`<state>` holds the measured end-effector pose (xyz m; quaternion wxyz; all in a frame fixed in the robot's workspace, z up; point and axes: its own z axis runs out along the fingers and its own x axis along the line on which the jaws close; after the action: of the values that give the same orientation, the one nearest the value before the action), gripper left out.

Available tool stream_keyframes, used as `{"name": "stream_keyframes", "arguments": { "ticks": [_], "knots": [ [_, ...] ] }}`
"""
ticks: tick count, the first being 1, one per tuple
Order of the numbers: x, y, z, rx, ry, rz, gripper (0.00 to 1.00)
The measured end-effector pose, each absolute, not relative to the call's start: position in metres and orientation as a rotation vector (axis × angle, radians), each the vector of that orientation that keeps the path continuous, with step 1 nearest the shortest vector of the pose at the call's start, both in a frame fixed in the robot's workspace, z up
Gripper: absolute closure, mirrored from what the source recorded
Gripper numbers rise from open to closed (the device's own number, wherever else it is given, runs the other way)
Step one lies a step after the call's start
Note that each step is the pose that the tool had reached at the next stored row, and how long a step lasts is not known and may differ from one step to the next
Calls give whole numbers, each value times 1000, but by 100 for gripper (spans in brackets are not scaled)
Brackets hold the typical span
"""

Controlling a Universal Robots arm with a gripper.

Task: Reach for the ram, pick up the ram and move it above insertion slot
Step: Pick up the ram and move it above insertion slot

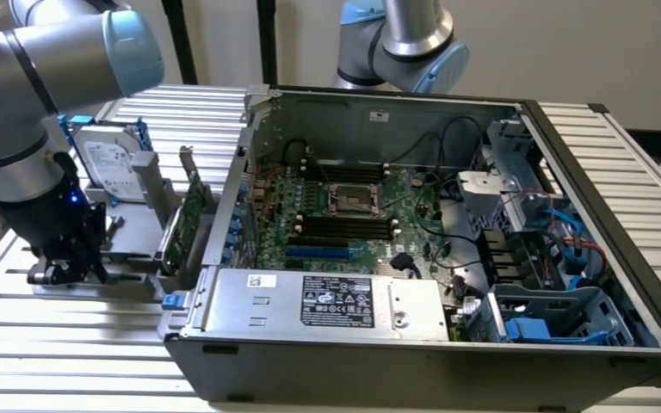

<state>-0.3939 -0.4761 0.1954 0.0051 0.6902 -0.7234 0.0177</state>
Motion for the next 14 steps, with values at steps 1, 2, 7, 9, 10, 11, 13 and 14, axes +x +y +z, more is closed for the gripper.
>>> {"name": "stream_keyframes", "arguments": {
  "ticks": [1,2,7,9,10,11,13,14],
  "knots": [
    [-394,-476,197,2161,-2265,55,86],
    [-394,-476,199,2161,-2265,55,86],
    [-394,-476,212,2161,-2265,55,86],
    [-394,-476,219,2161,-2265,55,86],
    [-394,-476,223,2161,-2265,55,86],
    [-394,-476,228,2161,-2265,55,86],
    [-393,-476,237,2162,-2265,55,86],
    [-393,-476,242,2162,-2264,55,86]
  ]
}}
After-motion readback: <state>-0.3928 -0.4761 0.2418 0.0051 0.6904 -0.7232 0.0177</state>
